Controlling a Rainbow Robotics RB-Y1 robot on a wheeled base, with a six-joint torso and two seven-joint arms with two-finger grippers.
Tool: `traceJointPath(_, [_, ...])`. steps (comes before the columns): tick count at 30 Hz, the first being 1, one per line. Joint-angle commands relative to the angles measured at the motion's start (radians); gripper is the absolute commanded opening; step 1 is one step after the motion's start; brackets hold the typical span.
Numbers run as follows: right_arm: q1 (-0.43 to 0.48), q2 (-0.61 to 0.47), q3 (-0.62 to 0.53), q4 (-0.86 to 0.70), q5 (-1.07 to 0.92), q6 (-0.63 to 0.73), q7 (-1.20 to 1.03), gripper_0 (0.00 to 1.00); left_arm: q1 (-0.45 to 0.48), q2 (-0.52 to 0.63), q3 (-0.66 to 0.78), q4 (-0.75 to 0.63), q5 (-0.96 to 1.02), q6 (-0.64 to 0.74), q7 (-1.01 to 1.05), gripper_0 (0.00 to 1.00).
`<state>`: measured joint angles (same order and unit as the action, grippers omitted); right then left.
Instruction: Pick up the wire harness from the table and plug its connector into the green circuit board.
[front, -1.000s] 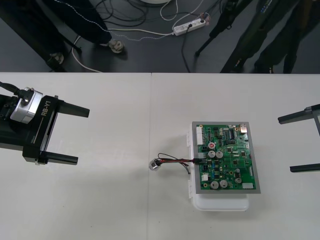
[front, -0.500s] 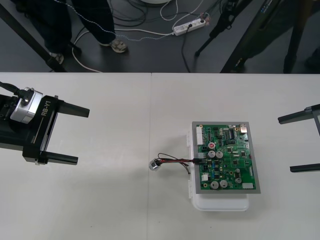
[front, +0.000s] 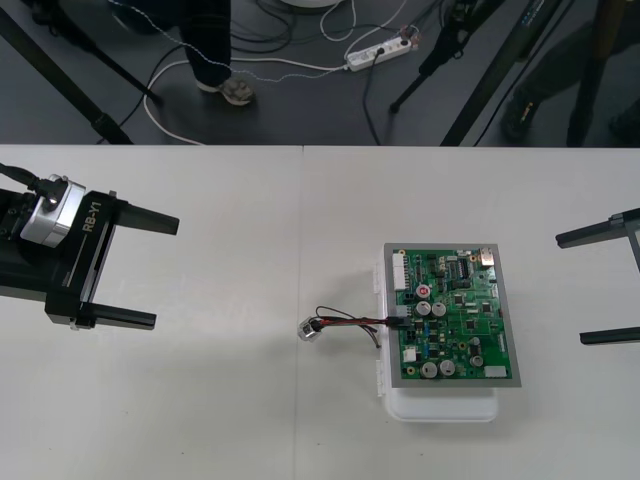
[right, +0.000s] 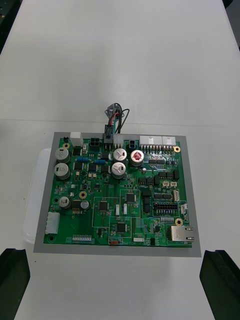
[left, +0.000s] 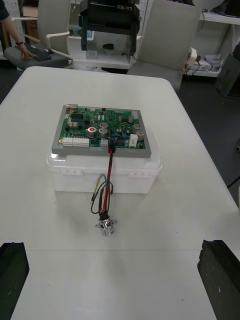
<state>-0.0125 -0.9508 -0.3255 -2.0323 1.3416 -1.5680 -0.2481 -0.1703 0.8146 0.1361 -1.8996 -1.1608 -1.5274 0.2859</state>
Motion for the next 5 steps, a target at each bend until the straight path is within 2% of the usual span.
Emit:
traceJointPath(1, [0.011, -0.042, -0.003, -0.017, 0.005, -0.003, -0.036, 1.0, 0.018, 0.041, 0.031, -0.029, 0.004, -0.025, 0.055, 1.0])
traceJointPath(5, [0.011, -0.042, -0.003, -0.017, 0.005, -0.003, -0.036, 1.0, 0.018, 0.041, 0.031, -0.029, 0.004, -0.025, 0.055, 1.0])
